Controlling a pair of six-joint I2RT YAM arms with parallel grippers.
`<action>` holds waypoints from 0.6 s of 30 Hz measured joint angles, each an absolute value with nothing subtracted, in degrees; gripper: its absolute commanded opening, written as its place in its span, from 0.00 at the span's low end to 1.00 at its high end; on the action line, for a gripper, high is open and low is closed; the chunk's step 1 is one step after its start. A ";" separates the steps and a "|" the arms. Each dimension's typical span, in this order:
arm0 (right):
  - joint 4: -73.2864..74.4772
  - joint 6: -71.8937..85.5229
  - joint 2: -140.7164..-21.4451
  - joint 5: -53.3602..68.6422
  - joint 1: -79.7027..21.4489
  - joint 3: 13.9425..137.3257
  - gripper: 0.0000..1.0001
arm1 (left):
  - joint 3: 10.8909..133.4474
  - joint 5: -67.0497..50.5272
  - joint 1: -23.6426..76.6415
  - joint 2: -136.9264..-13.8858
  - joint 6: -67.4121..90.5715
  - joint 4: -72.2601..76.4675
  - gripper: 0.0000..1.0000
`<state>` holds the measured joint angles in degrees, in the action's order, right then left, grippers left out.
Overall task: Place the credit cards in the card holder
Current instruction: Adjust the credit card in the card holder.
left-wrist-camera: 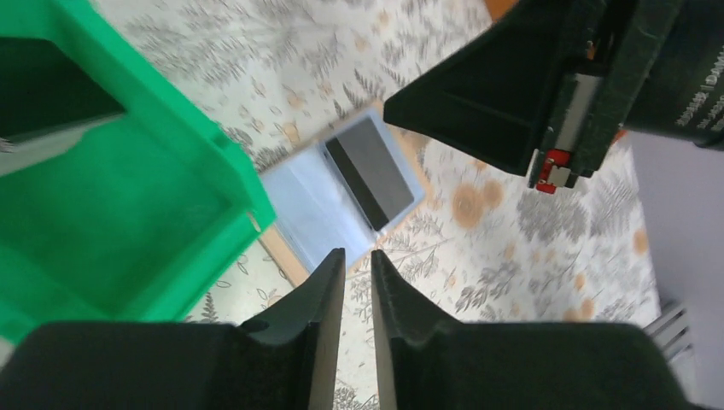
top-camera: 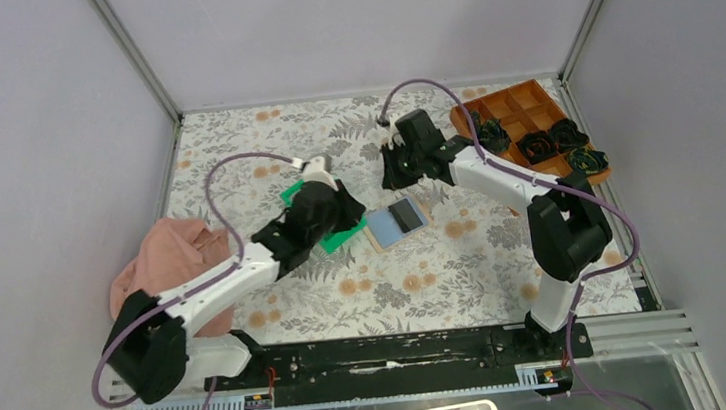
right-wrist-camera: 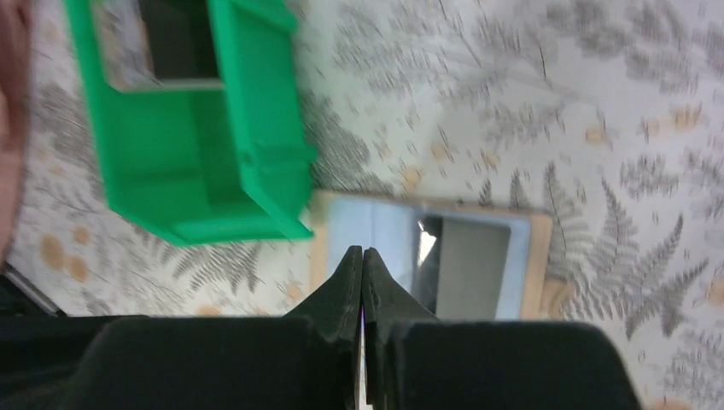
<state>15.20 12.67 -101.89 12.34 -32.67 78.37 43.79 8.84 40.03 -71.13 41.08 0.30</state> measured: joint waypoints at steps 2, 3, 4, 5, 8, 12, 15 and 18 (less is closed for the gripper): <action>16.29 12.69 -101.82 11.51 -32.71 75.88 0.00 | 44.71 8.27 42.22 -74.74 40.69 0.34 0.16; 16.86 12.71 -101.82 11.16 -32.71 74.54 0.00 | 45.30 8.05 43.33 -76.55 40.40 0.34 0.16; 17.10 12.75 -101.80 10.96 -32.71 73.38 0.00 | 45.84 8.08 44.58 -78.41 40.14 0.45 0.16; 17.52 12.80 -101.60 10.96 -32.71 71.70 0.00 | 46.28 8.05 45.52 -79.99 40.01 0.51 0.14; 18.22 12.86 -101.38 10.85 -32.75 69.01 0.00 | 47.68 8.08 48.05 -84.71 39.64 0.60 0.11; 18.24 12.97 -101.34 10.50 -32.99 67.29 0.00 | 50.52 8.45 49.98 -91.09 39.18 0.71 0.07; 18.00 13.13 -101.34 10.48 -33.30 67.29 0.00 | 52.12 9.67 50.52 -95.13 39.03 0.64 0.06; 17.96 13.26 -101.34 10.50 -33.58 67.31 0.00 | 52.97 11.81 50.61 -97.78 39.05 0.21 0.06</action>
